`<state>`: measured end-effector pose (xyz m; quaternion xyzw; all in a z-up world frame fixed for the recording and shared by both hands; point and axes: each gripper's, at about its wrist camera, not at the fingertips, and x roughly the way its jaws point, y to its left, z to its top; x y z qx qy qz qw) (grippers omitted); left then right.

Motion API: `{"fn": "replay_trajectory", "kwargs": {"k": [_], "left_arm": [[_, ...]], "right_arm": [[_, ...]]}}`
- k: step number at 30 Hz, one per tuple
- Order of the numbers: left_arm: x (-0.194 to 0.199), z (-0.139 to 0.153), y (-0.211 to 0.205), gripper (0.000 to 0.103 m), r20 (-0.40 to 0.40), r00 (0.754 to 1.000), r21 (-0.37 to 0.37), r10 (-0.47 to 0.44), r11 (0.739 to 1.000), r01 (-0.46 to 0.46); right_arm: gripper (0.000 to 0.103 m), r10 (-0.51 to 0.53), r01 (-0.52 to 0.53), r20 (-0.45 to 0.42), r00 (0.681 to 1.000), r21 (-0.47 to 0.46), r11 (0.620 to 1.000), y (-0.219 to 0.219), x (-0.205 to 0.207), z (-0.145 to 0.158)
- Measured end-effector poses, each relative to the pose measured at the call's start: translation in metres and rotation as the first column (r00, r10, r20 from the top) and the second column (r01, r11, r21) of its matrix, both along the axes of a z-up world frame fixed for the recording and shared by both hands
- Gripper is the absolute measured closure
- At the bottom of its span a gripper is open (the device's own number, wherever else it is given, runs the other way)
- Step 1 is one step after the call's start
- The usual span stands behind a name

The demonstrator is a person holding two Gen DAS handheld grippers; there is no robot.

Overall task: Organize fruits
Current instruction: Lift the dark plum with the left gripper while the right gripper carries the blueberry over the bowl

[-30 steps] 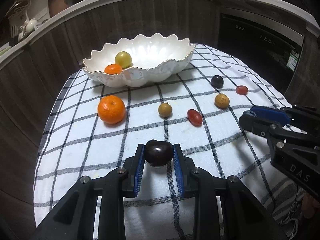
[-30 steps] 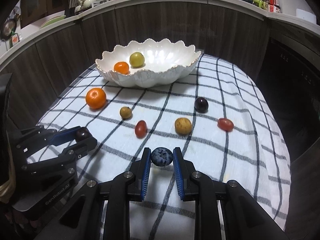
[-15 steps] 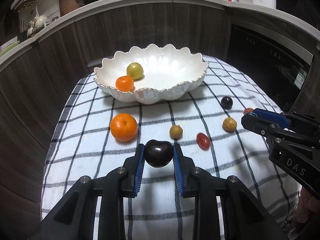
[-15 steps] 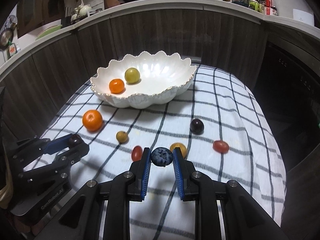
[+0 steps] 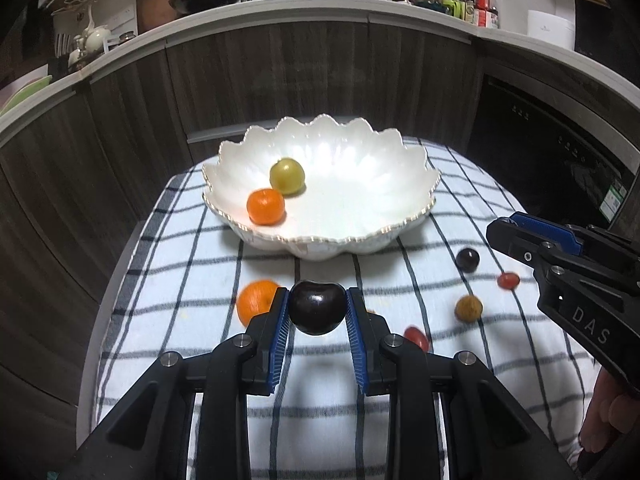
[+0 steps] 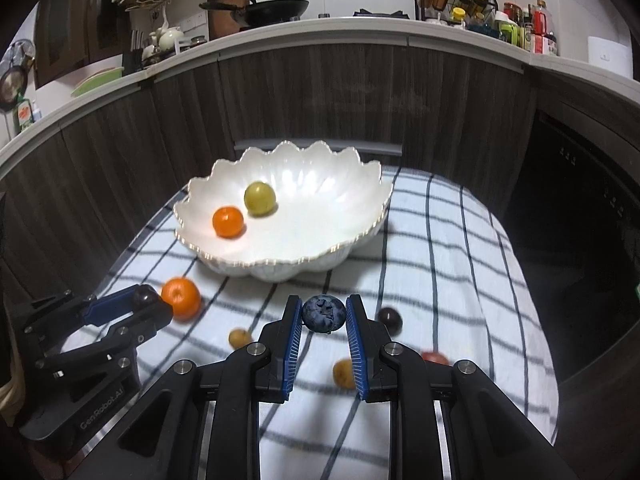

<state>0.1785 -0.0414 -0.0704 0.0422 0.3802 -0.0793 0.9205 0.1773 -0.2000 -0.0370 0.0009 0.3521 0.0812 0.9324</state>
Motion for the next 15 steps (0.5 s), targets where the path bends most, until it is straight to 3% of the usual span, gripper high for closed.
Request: {"fn": "replay_trajectory", "kwargs": {"k": [15], "left_arm": [[0.045, 0.027, 0.009, 0.075, 0.045, 0.998, -0.013, 0.054, 0.999, -0.053]], "right_arm": [[0.079, -0.005, 0.005, 0.074, 0.997, -0.006, 1.000, 0.007, 0.042, 0.032]]}}
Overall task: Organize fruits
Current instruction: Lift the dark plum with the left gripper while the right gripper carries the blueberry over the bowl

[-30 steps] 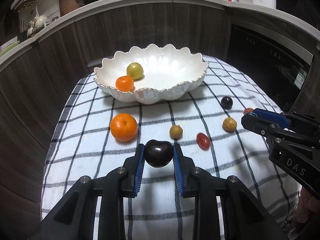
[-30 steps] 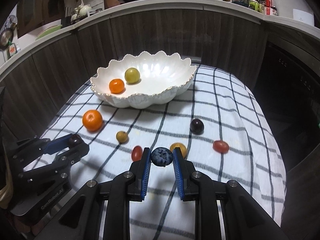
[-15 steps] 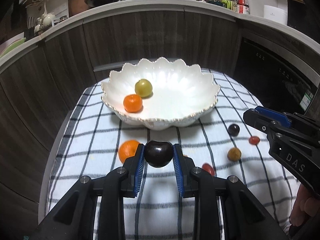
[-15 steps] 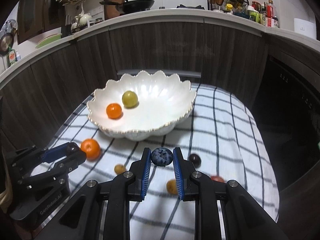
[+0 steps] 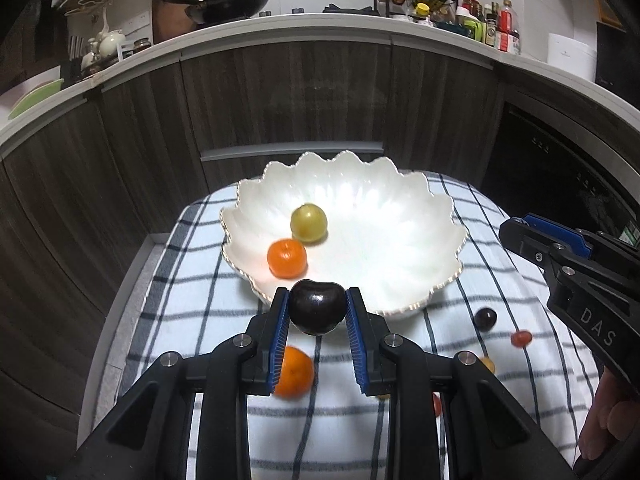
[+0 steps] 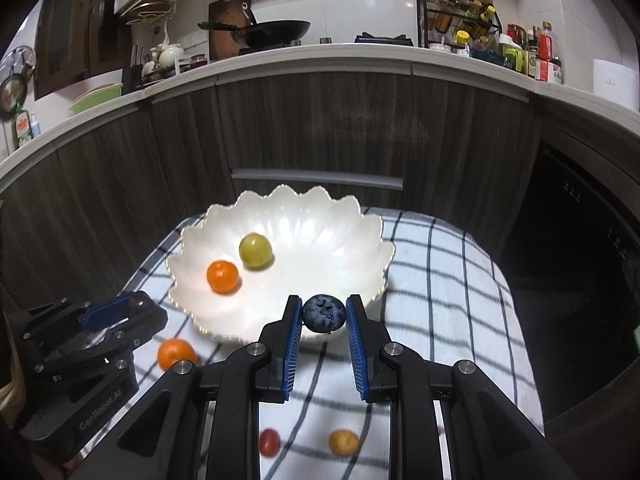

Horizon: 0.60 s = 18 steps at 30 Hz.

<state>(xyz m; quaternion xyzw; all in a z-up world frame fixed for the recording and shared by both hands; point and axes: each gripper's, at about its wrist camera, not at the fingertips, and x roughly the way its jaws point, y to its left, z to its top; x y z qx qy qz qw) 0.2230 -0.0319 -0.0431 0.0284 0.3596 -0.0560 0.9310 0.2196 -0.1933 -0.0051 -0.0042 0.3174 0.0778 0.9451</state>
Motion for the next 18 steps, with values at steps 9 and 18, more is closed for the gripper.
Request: {"fn": "replay_trajectory", "kwargs": {"k": [9, 18], "left_arm": [[0.023, 0.004, 0.004, 0.075, 0.007, 0.999, -0.001, 0.035, 0.999, -0.035], [0.045, -0.002, 0.009, 0.075, -0.010, 0.998, 0.009, 0.061, 0.998, -0.061]], "right_arm": [[0.079, -0.022, 0.022, 0.016, 1.000, 0.012, 1.000, 0.000, 0.025, 0.008], [0.079, -0.026, 0.026, 0.015, 1.000, -0.008, 1.000, 0.002, 0.047, 0.008]]}}
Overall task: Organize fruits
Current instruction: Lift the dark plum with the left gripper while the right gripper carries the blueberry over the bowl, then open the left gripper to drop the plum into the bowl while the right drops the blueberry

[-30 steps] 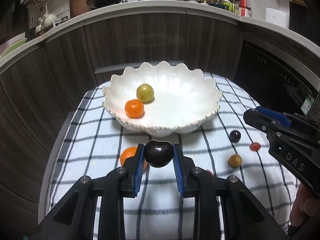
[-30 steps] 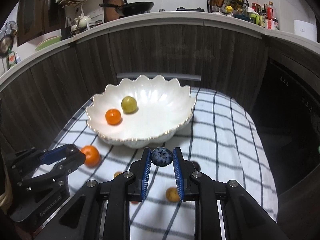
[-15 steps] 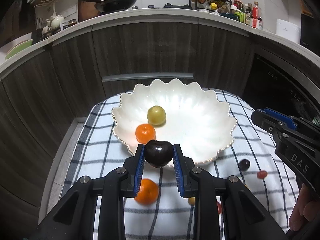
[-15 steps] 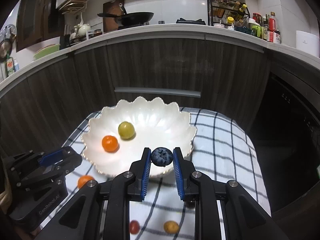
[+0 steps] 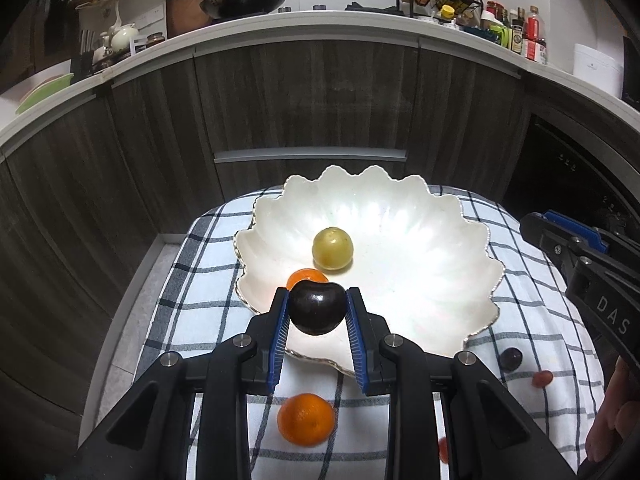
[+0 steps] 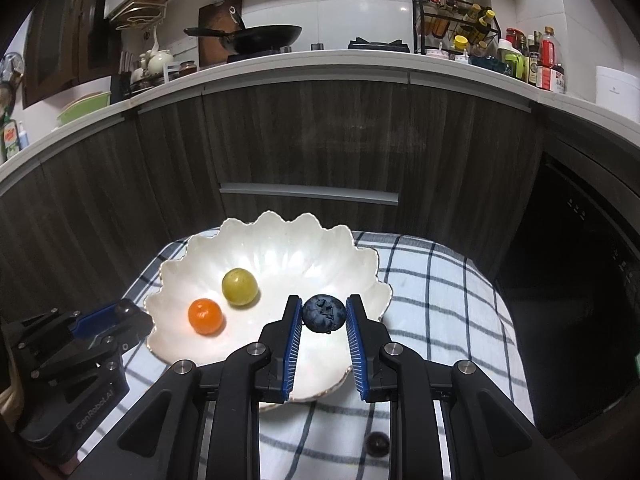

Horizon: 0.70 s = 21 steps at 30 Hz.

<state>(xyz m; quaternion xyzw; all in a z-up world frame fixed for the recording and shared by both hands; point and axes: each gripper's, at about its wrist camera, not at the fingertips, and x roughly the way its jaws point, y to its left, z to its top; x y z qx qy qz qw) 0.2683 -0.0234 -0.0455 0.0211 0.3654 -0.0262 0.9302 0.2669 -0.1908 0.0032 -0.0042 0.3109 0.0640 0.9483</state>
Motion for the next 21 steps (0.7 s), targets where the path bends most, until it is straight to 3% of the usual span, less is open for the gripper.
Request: {"fn": "replay_trajectory", "kwargs": {"k": [21], "left_arm": [[0.039, -0.035, 0.007, 0.075, -0.096, 0.995, -0.024, 0.026, 0.999, -0.028]], "right_arm": [[0.079, 0.027, -0.028, -0.073, 0.997, -0.012, 1.000, 0.019, 0.049, -0.024]]}}
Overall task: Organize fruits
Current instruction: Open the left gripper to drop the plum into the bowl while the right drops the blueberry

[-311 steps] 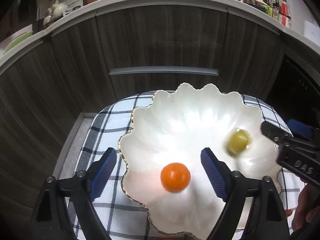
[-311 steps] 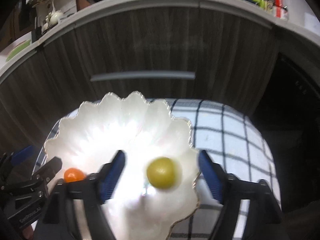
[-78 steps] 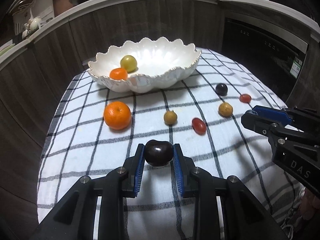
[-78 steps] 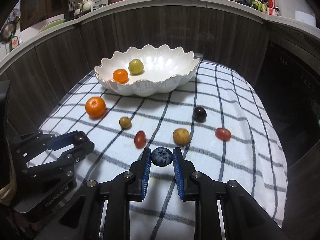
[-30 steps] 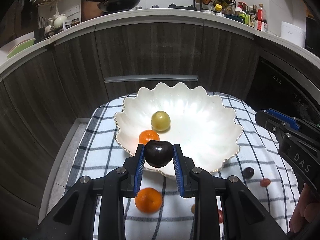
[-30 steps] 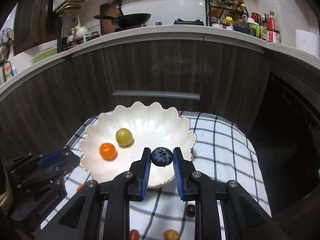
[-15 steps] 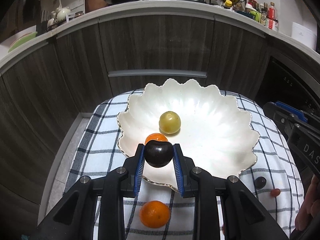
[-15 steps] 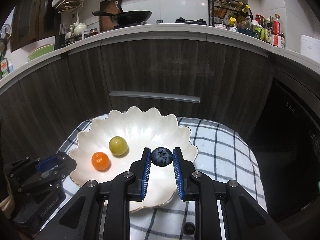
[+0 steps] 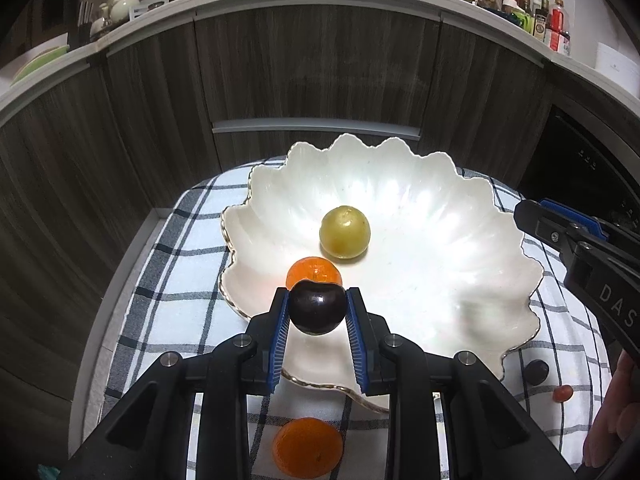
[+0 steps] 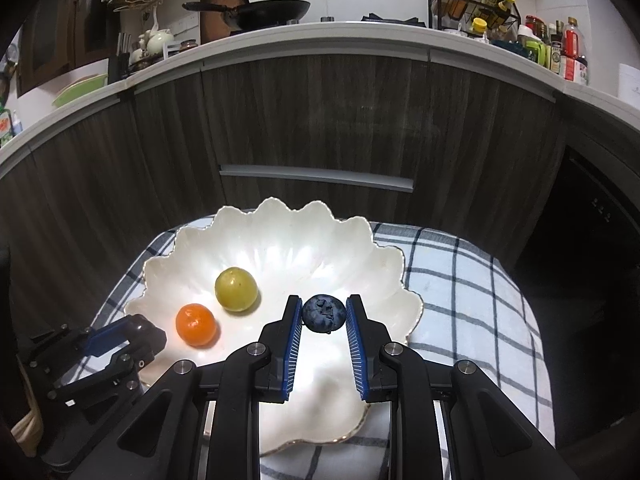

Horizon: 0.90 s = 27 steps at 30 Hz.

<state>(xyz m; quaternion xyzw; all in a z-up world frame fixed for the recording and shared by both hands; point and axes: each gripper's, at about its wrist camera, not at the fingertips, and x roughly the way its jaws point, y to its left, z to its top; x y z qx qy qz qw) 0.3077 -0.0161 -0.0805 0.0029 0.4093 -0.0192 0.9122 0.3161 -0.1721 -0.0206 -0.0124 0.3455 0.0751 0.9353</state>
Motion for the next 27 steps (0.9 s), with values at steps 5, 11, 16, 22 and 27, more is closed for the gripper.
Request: {"fn": "replay_trajectory", "kwargs": {"k": [5, 11, 16, 22, 27], "left_arm": [[-0.001, -0.003, 0.000, 0.075, 0.004, 1.000, 0.001, -0.003, 1.000, 0.003], [0.002, -0.010, 0.002, 0.074, -0.028, 1.000, -0.013, 0.002, 1.000, -0.003], [0.001, -0.010, 0.001, 0.064, -0.027, 1.000, -0.001, 0.001, 1.000, -0.001], [-0.004, -0.003, 0.003, 0.044, 0.016, 0.999, 0.016, 0.033, 0.999, -0.033], [-0.007, 0.001, 0.002, 0.029, 0.031, 0.999, 0.026, 0.030, 0.999, -0.031]], "right_arm": [[0.079, 0.004, -0.004, -0.032, 0.999, -0.001, 1.000, 0.001, 0.007, -0.009], [0.079, 0.007, -0.008, -0.061, 0.998, -0.011, 1.000, 0.001, 0.012, -0.018], [0.079, -0.004, 0.003, -0.072, 0.997, -0.005, 1.000, -0.002, 0.014, -0.021], [0.066, 0.010, -0.011, -0.071, 0.997, -0.017, 1.000, 0.000, 0.014, -0.020], [0.025, 0.001, -0.001, -0.032, 0.999, -0.013, 1.000, -0.003, 0.006, -0.015]]}}
